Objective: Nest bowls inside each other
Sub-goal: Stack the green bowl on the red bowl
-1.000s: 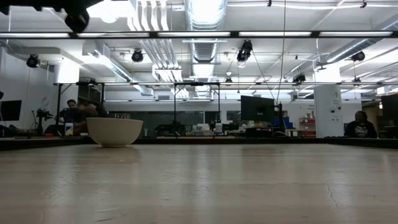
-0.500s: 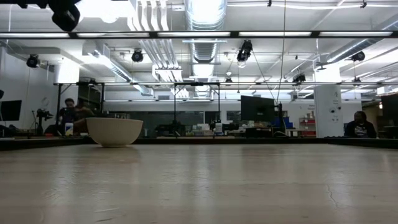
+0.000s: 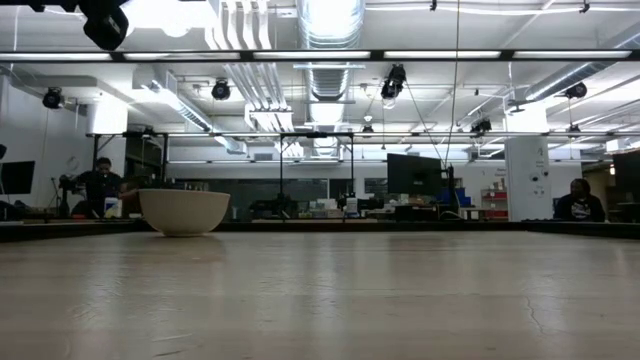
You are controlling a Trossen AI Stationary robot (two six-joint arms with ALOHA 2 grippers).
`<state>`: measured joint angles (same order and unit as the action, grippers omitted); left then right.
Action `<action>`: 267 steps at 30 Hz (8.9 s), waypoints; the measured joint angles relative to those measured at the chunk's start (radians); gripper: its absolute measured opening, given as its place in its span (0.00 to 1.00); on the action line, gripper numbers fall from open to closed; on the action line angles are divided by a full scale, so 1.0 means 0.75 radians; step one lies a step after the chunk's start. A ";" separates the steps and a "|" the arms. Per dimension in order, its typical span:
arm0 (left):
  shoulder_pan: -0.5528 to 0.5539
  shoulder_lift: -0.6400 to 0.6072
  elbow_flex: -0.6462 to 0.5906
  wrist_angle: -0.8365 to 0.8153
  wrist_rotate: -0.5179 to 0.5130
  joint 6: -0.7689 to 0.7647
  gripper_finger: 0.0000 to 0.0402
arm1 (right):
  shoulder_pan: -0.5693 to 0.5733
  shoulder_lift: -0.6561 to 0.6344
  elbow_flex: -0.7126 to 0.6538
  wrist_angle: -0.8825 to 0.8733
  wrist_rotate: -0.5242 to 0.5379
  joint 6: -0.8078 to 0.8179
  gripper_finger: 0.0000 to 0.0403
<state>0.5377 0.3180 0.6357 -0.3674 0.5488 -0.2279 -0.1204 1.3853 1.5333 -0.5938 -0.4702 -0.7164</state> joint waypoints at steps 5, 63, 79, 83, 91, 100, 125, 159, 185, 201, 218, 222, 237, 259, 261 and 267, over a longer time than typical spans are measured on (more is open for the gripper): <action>0.000 0.000 0.000 0.000 0.000 -0.083 0.26 | 0.000 0.000 0.000 0.000 0.000 -0.001 0.13; 0.001 0.001 0.000 -0.001 0.000 -0.085 0.26 | -0.084 -0.017 0.000 -0.223 0.794 1.523 0.13; 0.000 0.001 0.000 -0.001 0.000 -0.085 0.26 | -0.074 -0.139 0.000 -0.910 0.999 2.260 0.13; 0.001 0.001 0.000 -0.001 0.000 -0.085 0.26 | -0.017 -0.150 0.000 -0.978 0.974 2.328 0.13; 0.000 0.001 0.000 -0.001 0.001 -0.085 0.26 | 0.144 -0.182 0.000 -1.064 0.979 2.543 0.13; 0.001 0.001 -0.001 -0.001 0.000 -0.085 0.26 | 0.457 -0.146 0.000 -1.166 1.081 2.796 0.13; 0.000 0.001 -0.001 -0.001 0.001 -0.084 0.26 | 1.563 -0.128 -0.137 -1.303 1.026 3.356 0.13; 0.000 0.001 -0.001 -0.001 0.000 -0.085 0.26 | 1.732 0.205 -0.252 -0.979 0.915 3.914 0.13; 0.000 0.001 -0.001 -0.001 0.000 -0.084 0.26 | 1.735 0.141 -0.662 -0.477 0.898 4.065 0.13; 0.000 0.001 -0.001 -0.001 0.000 -0.085 0.26 | 1.732 0.136 -0.787 -0.221 0.903 4.112 0.13; 0.000 0.001 -0.001 -0.001 0.000 -0.085 0.26 | 1.731 0.141 -0.826 -0.206 0.838 4.126 0.13; 0.000 0.001 -0.001 -0.001 0.000 -0.085 0.26 | 1.731 0.154 -0.837 -0.206 0.829 4.121 0.13; 0.000 0.001 -0.001 -0.001 0.000 -0.084 0.26 | 1.731 0.219 -0.850 -0.182 0.820 4.073 0.13; 0.000 0.001 -0.001 -0.001 0.000 -0.085 0.26 | 1.734 0.256 -0.849 -0.110 0.820 4.053 0.04; 0.000 0.001 -0.001 -0.001 0.000 -0.084 0.26 | 1.734 0.256 -0.849 -0.109 0.820 4.052 0.04; 0.000 0.001 -0.001 -0.001 0.001 -0.084 0.26 | 1.728 0.249 -0.850 -0.110 0.842 4.046 0.03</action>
<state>0.5377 0.3183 0.6353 -0.3683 0.5491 -0.2913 1.1755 1.5722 0.8957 -0.6765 0.1617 2.3178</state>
